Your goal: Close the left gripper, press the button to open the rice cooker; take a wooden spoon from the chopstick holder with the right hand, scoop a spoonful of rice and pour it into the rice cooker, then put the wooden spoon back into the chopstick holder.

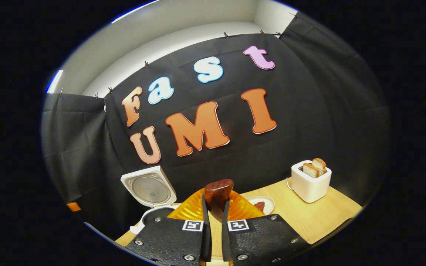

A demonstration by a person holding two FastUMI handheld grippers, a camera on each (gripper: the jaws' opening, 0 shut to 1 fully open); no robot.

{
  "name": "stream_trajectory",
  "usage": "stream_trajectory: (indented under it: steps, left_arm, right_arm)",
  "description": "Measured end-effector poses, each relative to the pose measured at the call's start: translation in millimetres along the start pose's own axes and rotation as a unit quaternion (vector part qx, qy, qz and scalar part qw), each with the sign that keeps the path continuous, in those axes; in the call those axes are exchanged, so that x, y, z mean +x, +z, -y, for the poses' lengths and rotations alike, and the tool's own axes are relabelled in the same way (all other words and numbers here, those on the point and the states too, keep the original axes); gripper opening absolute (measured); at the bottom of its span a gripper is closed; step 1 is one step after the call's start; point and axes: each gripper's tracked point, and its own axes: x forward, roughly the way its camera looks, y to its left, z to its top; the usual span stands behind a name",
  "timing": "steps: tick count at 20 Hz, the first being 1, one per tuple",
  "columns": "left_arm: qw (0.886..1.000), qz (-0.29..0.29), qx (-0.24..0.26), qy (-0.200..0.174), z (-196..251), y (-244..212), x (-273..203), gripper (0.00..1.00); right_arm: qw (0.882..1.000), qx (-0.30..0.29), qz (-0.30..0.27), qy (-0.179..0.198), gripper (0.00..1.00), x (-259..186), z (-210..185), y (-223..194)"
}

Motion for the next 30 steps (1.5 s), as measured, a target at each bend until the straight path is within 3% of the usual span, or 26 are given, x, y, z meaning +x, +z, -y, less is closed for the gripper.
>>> stream_trajectory:
  steps: [7,14,22,25,28,29,30]
  left_arm:
    - [1.0,0.0,0.017,-0.01,19.9,2.2,5.3,1.0]
    - [0.999,-0.024,0.03,-0.013,30.6,-9.9,9.1,1.0]
    - [0.998,-0.021,0.05,0.01,22.6,-2.1,5.4,1.0]
    - [0.998,-0.021,0.053,0.017,17.8,-0.7,3.3,1.0]
    - [0.998,-0.021,0.059,0.027,12.9,-0.1,2.1,1.0]
    - [0.998,-0.02,0.058,0.027,13.5,-0.5,1.7,1.0]
    - [0.998,-0.019,0.056,0.026,14.0,-0.4,3.4,1.0]
  right_arm:
    - [0.998,0.032,-0.035,-0.047,0.1,-23.6,58.7,-58.2]
    - [0.993,0.048,-0.076,-0.075,0.1,-27.6,93.6,-118.8]
    - [0.983,0.124,-0.097,-0.096,0.1,-16.5,123.0,-169.0]
    - [0.976,0.168,-0.09,-0.1,0.12,-20.6,135.3,-170.2]
    - [0.972,0.176,-0.092,-0.129,0.25,-29.9,153.8,-172.1]
    - [0.972,0.171,-0.093,-0.132,0.35,-32.0,157.2,-170.5]
    - [0.972,0.164,-0.095,-0.136,0.53,-37.9,159.0,-166.9]
